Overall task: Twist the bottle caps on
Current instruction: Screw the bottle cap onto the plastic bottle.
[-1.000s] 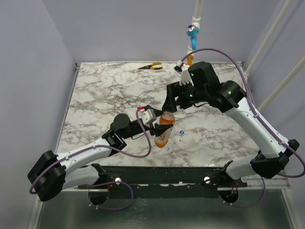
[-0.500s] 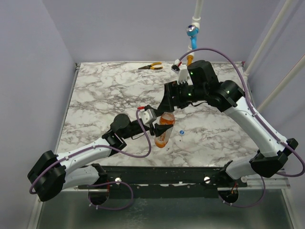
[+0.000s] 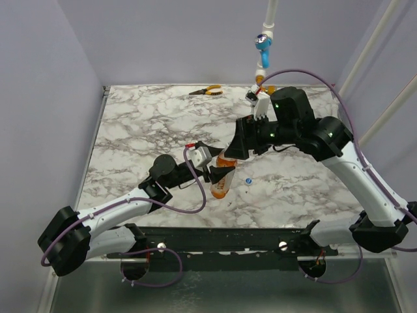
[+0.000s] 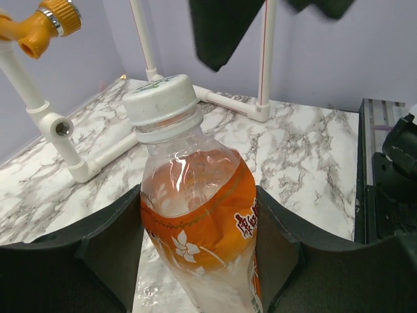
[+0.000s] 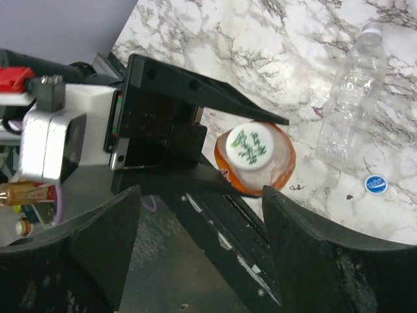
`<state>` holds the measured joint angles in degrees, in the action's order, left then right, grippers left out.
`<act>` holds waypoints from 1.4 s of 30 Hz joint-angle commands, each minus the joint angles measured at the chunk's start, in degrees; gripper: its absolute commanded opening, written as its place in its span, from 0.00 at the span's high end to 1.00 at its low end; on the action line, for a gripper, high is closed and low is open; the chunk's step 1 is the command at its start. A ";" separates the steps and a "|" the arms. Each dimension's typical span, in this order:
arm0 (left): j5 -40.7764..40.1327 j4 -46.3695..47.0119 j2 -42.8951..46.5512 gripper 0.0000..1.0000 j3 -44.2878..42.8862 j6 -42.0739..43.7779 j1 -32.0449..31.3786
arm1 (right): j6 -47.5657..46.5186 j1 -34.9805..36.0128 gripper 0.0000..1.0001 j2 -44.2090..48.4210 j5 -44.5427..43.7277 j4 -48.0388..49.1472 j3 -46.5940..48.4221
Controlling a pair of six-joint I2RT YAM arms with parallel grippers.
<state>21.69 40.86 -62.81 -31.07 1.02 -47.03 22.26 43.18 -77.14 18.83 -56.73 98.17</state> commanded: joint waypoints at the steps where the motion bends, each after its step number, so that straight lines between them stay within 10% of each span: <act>1: -0.63 0.89 0.39 0.70 -0.71 -0.72 0.55 | 1.19 0.39 0.22 2.85 -2.06 -3.20 0.56; 19: 1.71 1.10 0.35 0.70 -1.03 -0.74 0.53 | 1.59 0.39 0.22 -7.92 0.67 4.84 4.09; 42: -0.03 3.26 -1.96 0.70 -0.31 -5.07 3.42 | 3.05 2.00 0.23 0.50 -1.22 1.55 -1.39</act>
<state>23.00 44.38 -63.81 -31.07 -2.87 -44.82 24.01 44.21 -80.12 16.86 -52.80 97.54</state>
